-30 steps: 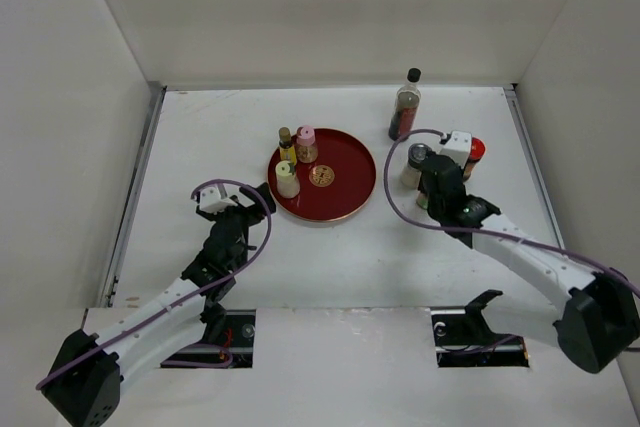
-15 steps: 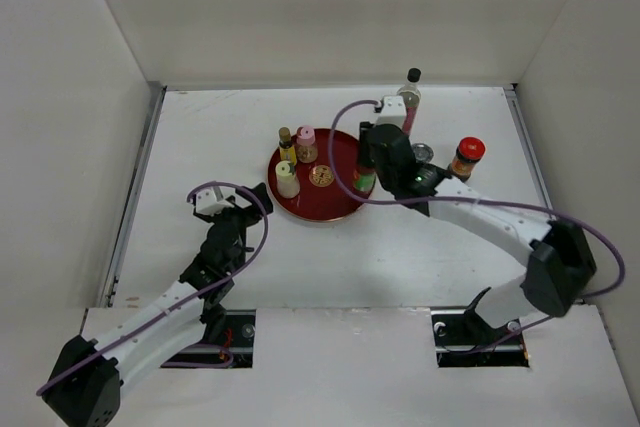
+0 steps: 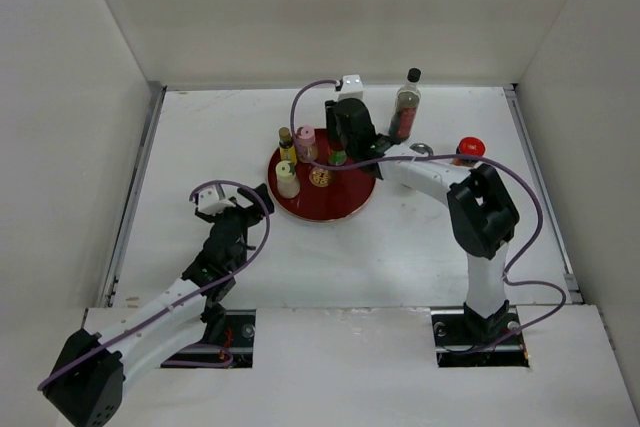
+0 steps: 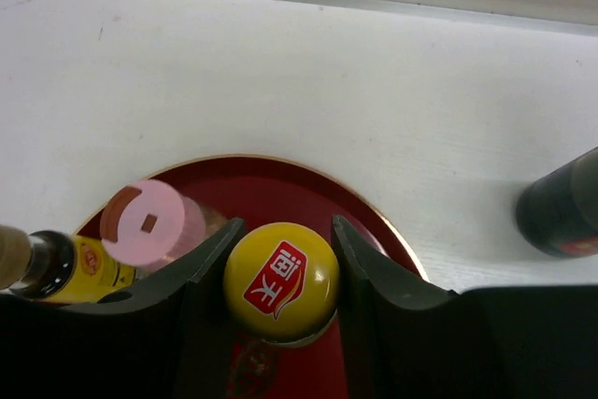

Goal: Organize the condiment bottles

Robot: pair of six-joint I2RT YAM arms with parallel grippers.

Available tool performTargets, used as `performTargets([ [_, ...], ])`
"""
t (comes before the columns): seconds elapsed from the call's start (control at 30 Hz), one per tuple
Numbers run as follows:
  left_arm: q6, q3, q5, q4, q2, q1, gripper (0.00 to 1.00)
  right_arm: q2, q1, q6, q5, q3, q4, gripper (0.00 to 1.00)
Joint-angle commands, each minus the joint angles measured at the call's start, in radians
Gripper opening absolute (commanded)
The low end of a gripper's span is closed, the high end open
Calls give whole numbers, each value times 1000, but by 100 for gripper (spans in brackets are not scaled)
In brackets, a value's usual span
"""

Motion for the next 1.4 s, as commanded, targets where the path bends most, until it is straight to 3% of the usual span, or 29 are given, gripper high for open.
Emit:
performTargets([
  [0.0, -12, -15, 15, 58, -5, 13, 91, -21, -22, -16, 1, 83, 158, 33],
  [0.27, -13, -14, 24, 75, 22, 13, 91, -4, -24, 16, -27, 29, 165, 59],
  [0.6, -13, -14, 24, 71, 12, 15, 91, -143, -21, 13, -48, -17, 149, 79],
  [0.77, -13, -15, 24, 69, 4, 15, 91, -261, -96, 13, -56, -67, 122, 82],
  [0.9, -13, -17, 24, 66, -4, 16, 91, -309, -246, 9, -8, -46, 3, 85],
  [1.17, -13, -12, 24, 86, 41, 16, 91, -153, -375, -72, -57, 138, -169, 93],
  [1.37, -13, -10, 24, 98, 68, 13, 91, -48, -413, -57, -152, 216, -164, 87],
])
